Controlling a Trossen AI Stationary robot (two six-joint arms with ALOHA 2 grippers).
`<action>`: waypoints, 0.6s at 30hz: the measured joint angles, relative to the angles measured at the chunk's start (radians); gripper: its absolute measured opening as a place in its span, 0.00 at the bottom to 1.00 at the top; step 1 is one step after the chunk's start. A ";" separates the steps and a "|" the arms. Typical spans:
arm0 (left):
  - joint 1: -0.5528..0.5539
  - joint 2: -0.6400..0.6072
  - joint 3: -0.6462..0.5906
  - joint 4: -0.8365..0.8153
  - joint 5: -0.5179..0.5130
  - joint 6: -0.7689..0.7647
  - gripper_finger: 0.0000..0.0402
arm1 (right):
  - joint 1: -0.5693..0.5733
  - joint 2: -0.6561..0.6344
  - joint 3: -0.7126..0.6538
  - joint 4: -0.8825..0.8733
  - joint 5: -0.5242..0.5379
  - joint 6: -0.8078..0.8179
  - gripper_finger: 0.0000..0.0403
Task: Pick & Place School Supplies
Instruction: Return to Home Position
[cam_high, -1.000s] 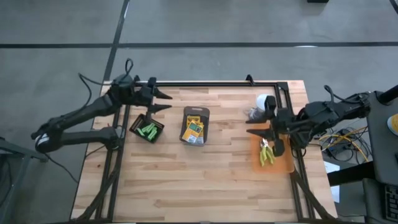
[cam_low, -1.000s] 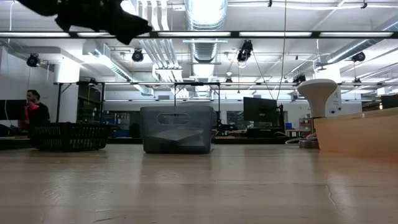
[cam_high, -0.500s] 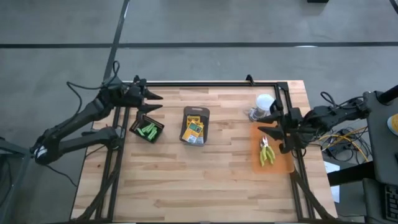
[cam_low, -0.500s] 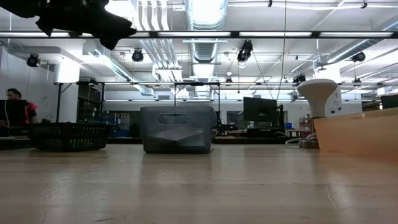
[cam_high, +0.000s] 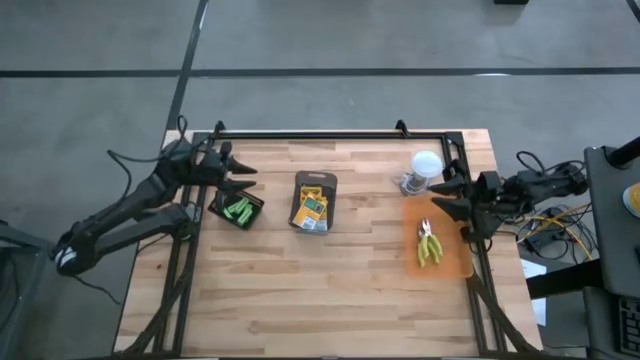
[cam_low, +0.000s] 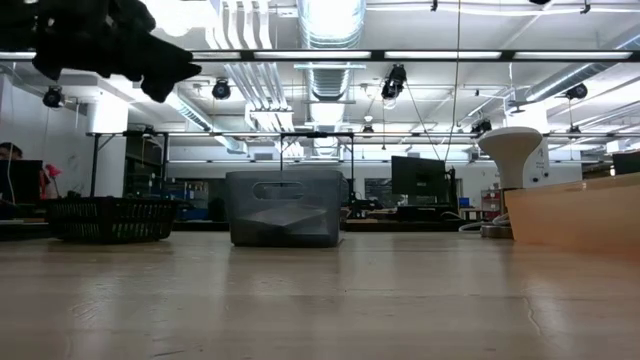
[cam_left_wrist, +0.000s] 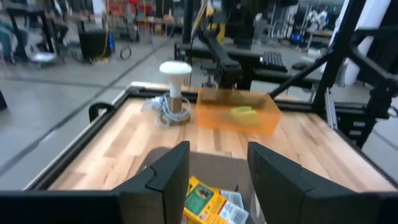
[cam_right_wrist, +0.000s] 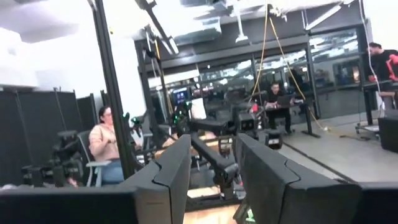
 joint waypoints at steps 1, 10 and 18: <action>0.000 -0.017 -0.021 0.032 0.000 -0.014 0.42 | 0.000 -0.014 -0.004 0.001 0.000 -0.002 0.32; 0.003 -0.191 -0.197 0.208 -0.002 -0.203 0.42 | 0.000 -0.111 -0.093 0.055 -0.002 -0.008 0.33; 0.003 -0.290 -0.273 0.240 -0.003 -0.278 0.42 | 0.000 -0.131 -0.149 0.107 -0.003 -0.021 0.30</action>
